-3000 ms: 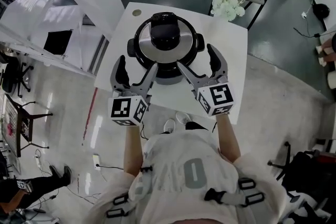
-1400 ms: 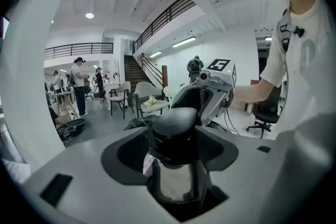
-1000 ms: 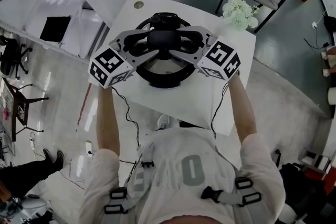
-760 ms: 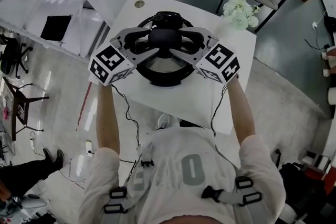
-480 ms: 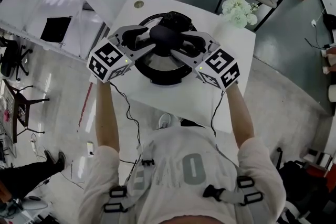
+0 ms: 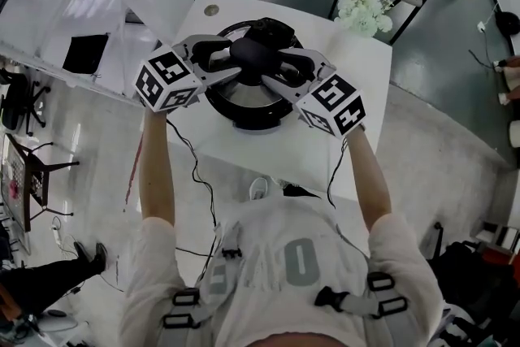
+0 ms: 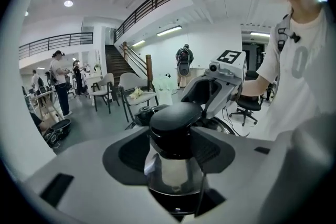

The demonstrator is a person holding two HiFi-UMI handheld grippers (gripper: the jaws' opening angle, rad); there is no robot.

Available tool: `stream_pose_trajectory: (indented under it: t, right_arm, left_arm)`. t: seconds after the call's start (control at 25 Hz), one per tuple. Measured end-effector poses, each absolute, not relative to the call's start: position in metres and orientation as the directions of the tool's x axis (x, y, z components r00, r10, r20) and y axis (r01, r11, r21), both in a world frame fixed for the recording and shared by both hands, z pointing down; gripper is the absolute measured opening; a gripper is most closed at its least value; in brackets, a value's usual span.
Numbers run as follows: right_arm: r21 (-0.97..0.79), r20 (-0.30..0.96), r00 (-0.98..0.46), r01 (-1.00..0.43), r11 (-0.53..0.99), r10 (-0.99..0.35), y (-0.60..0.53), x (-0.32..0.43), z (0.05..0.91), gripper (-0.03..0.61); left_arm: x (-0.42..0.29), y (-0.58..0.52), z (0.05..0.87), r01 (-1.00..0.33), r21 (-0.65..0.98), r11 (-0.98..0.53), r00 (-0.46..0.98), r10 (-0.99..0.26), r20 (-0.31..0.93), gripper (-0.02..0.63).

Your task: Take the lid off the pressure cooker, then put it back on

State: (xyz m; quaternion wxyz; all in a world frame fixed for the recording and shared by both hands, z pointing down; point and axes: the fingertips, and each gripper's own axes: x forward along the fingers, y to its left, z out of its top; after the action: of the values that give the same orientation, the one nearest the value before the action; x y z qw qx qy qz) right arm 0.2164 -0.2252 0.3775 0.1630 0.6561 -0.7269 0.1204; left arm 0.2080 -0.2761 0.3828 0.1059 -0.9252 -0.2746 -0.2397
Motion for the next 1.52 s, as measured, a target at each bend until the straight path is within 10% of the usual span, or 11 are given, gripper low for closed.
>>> stream_pose_trajectory:
  t: [1.52]
  right_arm:
    - [0.171, 0.301, 0.047, -0.985, 0.005, -0.952, -0.192, 0.206, 0.309, 0.218]
  left_arm:
    - [0.197, -0.239, 0.299, 0.616, -0.201, -0.762, 0.771, 0.530, 0.353, 0.215]
